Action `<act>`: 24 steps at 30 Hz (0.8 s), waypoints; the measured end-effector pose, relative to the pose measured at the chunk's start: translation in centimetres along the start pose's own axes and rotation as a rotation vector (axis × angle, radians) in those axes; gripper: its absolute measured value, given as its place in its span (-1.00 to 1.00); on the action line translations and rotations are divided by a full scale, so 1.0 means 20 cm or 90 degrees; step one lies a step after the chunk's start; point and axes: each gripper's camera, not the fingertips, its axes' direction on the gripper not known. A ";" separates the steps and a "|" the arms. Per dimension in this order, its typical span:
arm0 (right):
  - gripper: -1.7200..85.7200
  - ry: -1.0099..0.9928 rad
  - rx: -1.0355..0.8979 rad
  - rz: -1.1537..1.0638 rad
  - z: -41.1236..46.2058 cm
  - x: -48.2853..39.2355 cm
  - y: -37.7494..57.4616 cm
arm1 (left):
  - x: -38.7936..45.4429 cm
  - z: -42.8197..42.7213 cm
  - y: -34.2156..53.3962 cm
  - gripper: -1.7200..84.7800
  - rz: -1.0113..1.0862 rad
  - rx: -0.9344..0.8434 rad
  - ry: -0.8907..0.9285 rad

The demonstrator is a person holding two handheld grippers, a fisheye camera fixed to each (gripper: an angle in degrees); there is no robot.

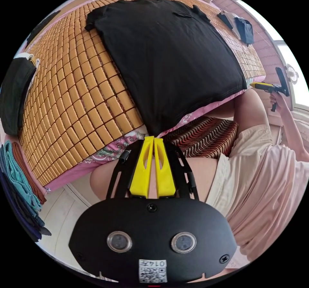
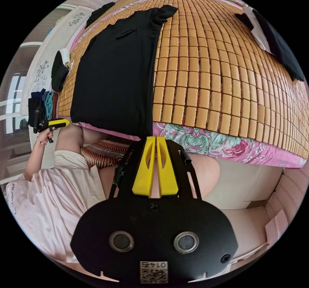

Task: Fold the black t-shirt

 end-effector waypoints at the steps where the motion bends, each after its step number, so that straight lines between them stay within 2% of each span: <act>1: -0.96 -0.001 0.007 0.000 0.02 -0.01 0.04 | -0.02 -0.02 0.02 -0.98 -0.006 0.009 0.008; 5: -0.96 0.033 0.053 -0.047 0.04 -0.18 0.14 | -0.04 -0.10 0.05 -0.98 -0.023 0.066 0.003; 7: -0.96 0.085 0.086 -0.120 0.04 -0.39 0.16 | -0.07 -0.16 0.04 -0.98 -0.040 0.118 -0.016; 11: -0.97 0.083 0.124 -0.229 0.07 -0.73 0.06 | -0.13 -0.24 0.00 -0.98 -0.064 0.210 0.002; 14: -0.96 0.059 0.150 -0.318 0.14 -1.06 -0.18 | -0.22 -0.25 -0.08 -0.98 -0.075 0.257 0.023; 19: -0.95 0.046 0.147 -0.468 0.43 -1.78 -0.86 | -0.43 -0.30 -0.31 -0.98 -0.108 0.342 0.009; 24: -0.86 0.048 0.155 -0.495 0.64 -2.40 -1.56 | -0.63 -0.36 -0.59 -0.92 -0.134 0.368 0.030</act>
